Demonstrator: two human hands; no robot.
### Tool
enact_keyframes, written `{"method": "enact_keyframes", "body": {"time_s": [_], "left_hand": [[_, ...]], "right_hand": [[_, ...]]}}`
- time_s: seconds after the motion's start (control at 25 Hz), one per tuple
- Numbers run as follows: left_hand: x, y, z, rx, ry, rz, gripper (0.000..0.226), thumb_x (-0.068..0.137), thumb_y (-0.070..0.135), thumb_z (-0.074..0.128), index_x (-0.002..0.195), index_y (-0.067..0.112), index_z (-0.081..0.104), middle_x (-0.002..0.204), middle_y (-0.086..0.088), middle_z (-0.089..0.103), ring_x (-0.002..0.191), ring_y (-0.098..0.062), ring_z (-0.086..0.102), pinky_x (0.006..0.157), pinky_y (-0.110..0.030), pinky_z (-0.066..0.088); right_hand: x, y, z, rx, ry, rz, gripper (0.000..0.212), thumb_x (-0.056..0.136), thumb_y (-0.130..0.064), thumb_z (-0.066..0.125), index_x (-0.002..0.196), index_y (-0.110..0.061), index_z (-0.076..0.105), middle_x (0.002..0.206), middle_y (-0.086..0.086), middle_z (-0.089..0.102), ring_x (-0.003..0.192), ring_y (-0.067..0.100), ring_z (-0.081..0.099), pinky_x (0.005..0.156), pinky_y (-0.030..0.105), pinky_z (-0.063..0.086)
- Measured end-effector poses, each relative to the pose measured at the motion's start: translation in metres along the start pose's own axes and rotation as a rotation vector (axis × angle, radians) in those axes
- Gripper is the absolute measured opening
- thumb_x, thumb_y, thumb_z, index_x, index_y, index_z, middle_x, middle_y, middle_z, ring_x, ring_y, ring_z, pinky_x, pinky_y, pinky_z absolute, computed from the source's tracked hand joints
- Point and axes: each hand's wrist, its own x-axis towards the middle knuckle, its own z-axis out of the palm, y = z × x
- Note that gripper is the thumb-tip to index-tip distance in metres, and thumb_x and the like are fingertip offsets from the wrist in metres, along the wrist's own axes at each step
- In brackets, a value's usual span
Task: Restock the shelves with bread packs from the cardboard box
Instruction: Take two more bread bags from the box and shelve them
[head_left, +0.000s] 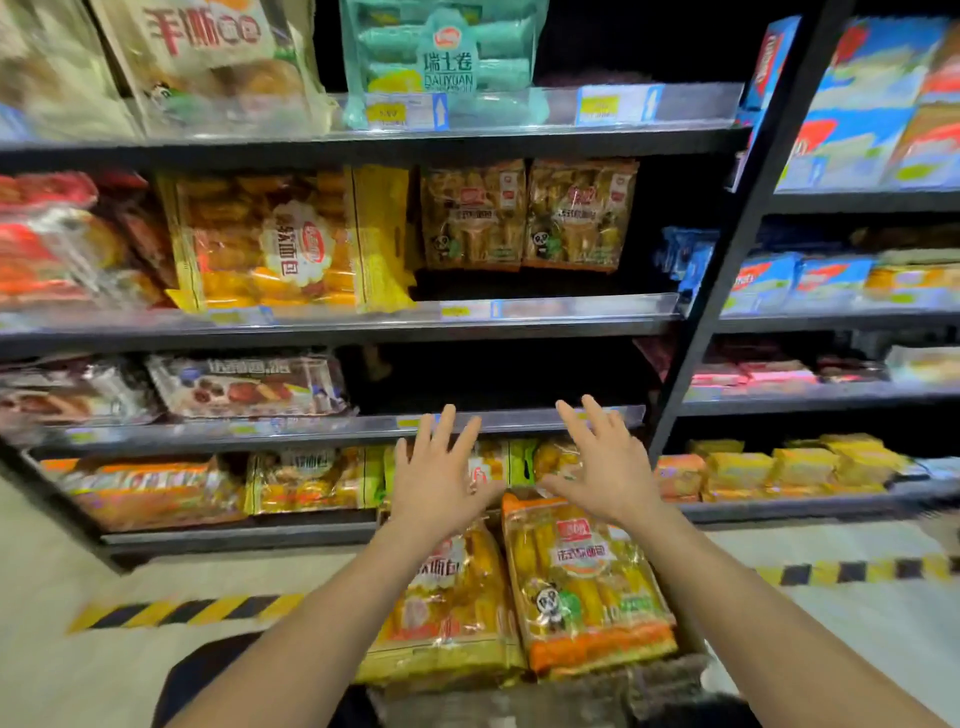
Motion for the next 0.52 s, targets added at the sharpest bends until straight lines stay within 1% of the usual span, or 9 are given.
{"method": "enact_keyframes", "body": {"time_s": [0.12,0.2,0.28,0.32,0.36,0.44,0.48,0.52], "left_hand": [[-0.036,-0.012,0.038,-0.044,-0.069,-0.064,0.084,0.082,0.076,0.038,0.151,0.039,0.007,0.162,0.000,0.001,0.148,-0.027,0.001,0.114,-0.056,0.013],[-0.057,-0.025,0.060,-0.054,-0.125,-0.136,0.080,0.084,0.073,0.037,0.151,0.039,0.008,0.162,0.001,0.002,0.148,-0.028,0.004,0.113,-0.057,0.016],[-0.076,-0.041,0.076,-0.091,-0.163,-0.240,0.073,0.088,0.067,0.037,0.150,0.035,0.017,0.162,-0.002,0.004,0.147,-0.030,0.008,0.111,-0.058,0.023],[-0.085,-0.049,0.082,-0.134,-0.170,-0.301,0.070,0.089,0.064,0.039,0.150,0.034,0.019,0.162,-0.004,0.007,0.146,-0.031,0.011,0.109,-0.058,0.028],[-0.093,-0.057,0.088,-0.193,-0.182,-0.366,0.071,0.090,0.062,0.041,0.150,0.033,0.019,0.161,-0.006,0.009,0.145,-0.032,0.014,0.107,-0.058,0.031],[-0.106,-0.070,0.095,-0.355,-0.226,-0.526,0.081,0.086,0.067,0.046,0.152,0.034,0.013,0.160,-0.012,0.010,0.144,-0.035,0.017,0.106,-0.055,0.033],[-0.110,-0.075,0.098,-0.448,-0.265,-0.602,0.089,0.082,0.071,0.048,0.153,0.035,0.009,0.159,-0.015,0.011,0.144,-0.036,0.019,0.107,-0.053,0.033],[-0.112,-0.078,0.101,-0.546,-0.301,-0.649,0.095,0.078,0.074,0.051,0.153,0.036,0.006,0.158,-0.015,0.016,0.142,-0.036,0.024,0.107,-0.051,0.033]], "right_hand": [[-0.031,0.016,0.046,0.066,-0.130,0.079,0.089,0.082,-0.066,0.052,0.152,-0.038,0.004,0.162,0.000,0.000,0.148,0.030,0.008,0.113,0.052,0.026],[-0.049,0.033,0.075,0.109,-0.203,0.121,0.079,0.088,-0.059,0.048,0.152,-0.039,0.006,0.162,0.001,0.001,0.148,0.032,0.009,0.112,0.054,0.030],[-0.064,0.053,0.099,0.159,-0.252,0.169,0.070,0.092,-0.051,0.045,0.151,-0.037,0.011,0.162,0.002,0.005,0.146,0.034,0.015,0.110,0.054,0.033],[-0.070,0.061,0.106,0.189,-0.264,0.197,0.069,0.091,-0.050,0.046,0.150,-0.037,0.013,0.161,0.002,0.008,0.144,0.035,0.020,0.109,0.054,0.034],[-0.076,0.070,0.114,0.220,-0.284,0.247,0.071,0.088,-0.053,0.047,0.149,-0.039,0.012,0.161,0.003,0.010,0.142,0.036,0.025,0.108,0.055,0.036],[-0.087,0.078,0.122,0.319,-0.314,0.356,0.081,0.082,-0.063,0.051,0.148,-0.045,0.007,0.159,0.003,0.016,0.138,0.036,0.032,0.106,0.054,0.039],[-0.092,0.077,0.123,0.395,-0.322,0.399,0.085,0.080,-0.066,0.054,0.147,-0.047,0.006,0.157,0.004,0.023,0.136,0.035,0.037,0.105,0.052,0.041],[-0.096,0.074,0.121,0.464,-0.320,0.427,0.087,0.079,-0.066,0.058,0.148,-0.047,0.007,0.153,0.004,0.033,0.132,0.034,0.043,0.102,0.050,0.043]]}}
